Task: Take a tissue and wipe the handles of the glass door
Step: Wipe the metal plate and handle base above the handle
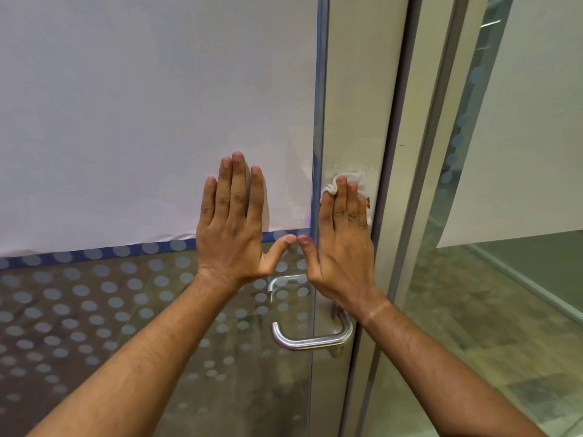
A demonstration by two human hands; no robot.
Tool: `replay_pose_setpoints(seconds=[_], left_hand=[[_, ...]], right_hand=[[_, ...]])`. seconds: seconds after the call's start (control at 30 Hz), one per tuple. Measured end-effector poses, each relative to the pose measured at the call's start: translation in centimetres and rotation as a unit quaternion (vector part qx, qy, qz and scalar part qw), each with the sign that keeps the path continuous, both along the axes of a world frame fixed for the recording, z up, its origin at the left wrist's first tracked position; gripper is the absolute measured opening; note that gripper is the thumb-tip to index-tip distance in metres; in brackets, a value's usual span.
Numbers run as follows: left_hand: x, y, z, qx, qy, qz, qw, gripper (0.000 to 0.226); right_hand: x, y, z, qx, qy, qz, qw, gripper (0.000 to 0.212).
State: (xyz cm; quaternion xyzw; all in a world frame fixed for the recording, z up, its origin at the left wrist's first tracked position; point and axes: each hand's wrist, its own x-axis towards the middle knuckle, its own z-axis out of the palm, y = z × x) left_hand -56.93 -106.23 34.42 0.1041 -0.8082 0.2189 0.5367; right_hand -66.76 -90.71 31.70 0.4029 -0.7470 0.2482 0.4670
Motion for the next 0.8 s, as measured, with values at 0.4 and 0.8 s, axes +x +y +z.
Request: replay_pose_setpoints(seconds=[0.4,0.8], left_hand=[[0.1,0.1,0.1,0.001,-0.002,0.012,1.0,0.106],[0.2,0.2,0.2,0.006,-0.006,0.004,1.0,0.103]], right_hand=[[0.8,1.9,-5.6,0.083,-0.022,-0.017,0.996,0.081],[1.4,1.9,-6.6,0.101,-0.052,-0.007,0.994,0.08]])
